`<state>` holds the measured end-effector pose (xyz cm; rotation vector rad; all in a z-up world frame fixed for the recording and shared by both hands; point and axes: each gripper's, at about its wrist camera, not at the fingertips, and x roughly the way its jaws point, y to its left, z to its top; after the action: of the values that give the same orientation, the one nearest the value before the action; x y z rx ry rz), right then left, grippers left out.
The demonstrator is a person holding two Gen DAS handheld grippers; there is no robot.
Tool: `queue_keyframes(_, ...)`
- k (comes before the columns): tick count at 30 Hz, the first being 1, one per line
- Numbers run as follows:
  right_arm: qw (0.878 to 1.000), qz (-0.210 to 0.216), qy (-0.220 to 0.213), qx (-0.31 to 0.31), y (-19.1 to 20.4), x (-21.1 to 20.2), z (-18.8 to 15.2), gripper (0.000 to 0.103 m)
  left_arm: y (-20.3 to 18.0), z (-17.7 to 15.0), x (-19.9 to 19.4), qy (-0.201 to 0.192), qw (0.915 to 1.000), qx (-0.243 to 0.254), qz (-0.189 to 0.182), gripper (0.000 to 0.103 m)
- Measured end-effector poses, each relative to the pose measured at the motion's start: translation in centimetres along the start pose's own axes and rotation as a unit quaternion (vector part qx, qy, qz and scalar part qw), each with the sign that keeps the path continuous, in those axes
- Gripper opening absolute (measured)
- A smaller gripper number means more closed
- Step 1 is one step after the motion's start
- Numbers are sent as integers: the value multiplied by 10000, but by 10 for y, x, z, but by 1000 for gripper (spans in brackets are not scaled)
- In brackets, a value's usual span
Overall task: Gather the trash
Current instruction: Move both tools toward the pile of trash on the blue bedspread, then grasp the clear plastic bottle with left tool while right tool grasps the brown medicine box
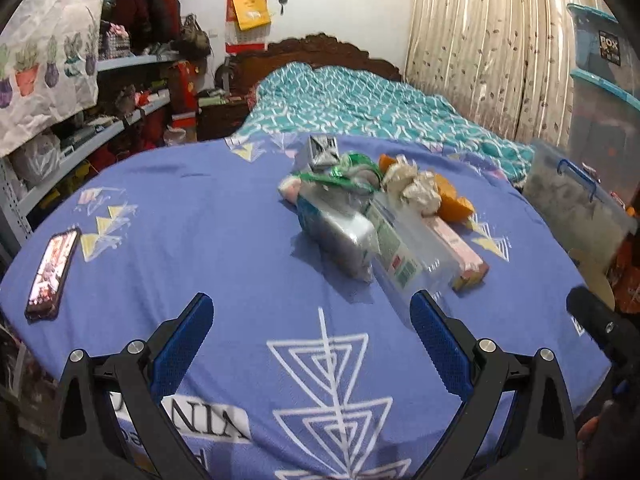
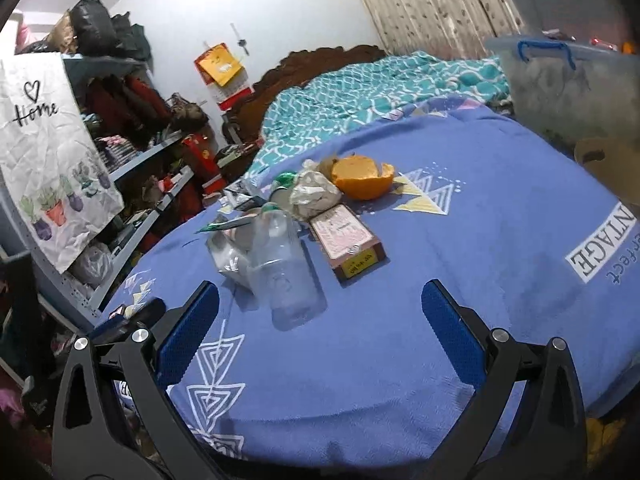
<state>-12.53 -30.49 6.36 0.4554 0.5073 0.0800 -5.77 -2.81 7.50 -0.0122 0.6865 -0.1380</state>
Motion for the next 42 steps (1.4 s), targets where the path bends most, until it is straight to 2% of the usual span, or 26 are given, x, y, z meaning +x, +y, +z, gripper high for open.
queue_keyframes(3, 9999, 103, 35, -45, 3, 1, -1, 100, -3, -5, 2, 108, 9999, 45, -110, 94)
queue_keyframes(7, 9999, 123, -2, -39, 4, -1, 0, 100, -3, -7, -3, 31, 9998, 8, -207, 94)
queue_keyframes(12, 9999, 106, 23, 12, 3, 0, 0, 100, 3, -4, -3, -18, 9999, -135, -100, 94)
queue_keyframes(17, 9997, -208, 2, 85, -8, 2, 7, 100, 23, 8, 2, -43, 9992, -392, 78, 94)
queue_keyframes(19, 9996, -264, 5, -83, -10, 4, 11, 99, 37, 16, 12, 111, 9981, -612, 39, 94)
queue_keyframes(21, 9990, -304, 46, -330, -11, 9, 14, 90, 46, 22, 24, 327, 9961, -812, -78, 94)
queue_keyframes(23, 9980, -328, 163, -516, -15, 18, 17, 71, 48, 26, 37, 539, 9943, -895, -231, 94)
queue_keyframes(25, 9969, -374, 298, -629, -22, 30, 19, 61, 41, 29, 47, 656, 9937, -816, -392, 94)
queue_keyframes(27, 9959, -397, 469, -665, -28, 43, 23, 58, 29, 32, 56, 762, 9932, -690, -542, 94)
queue_keyframes(31, 9915, -411, 728, -1000, -27, 70, 31, 59, 5, 41, 66, 817, 9921, -552, -781, 94)
queue_keyframes(33, 9890, -475, 820, -1132, -27, 84, 34, 67, -10, 44, 69, 847, 9910, -430, -945, 94)
queue_keyframes(35, 9861, -477, 1029, -1214, -29, 105, 39, 79, -27, 45, 72, 909, 9897, -227, -1085, 90)
queue_keyframes(39, 9759, -594, 1392, -1570, -24, 142, 40, 84, -52, 46, 78, 956, 9873, -17, -1269, 84)
queue_keyframes(42, 9657, -574, 1800, -1783, -25, 166, 34, 84, -69, 49, 85, 909, 9881, 157, -1228, 84)
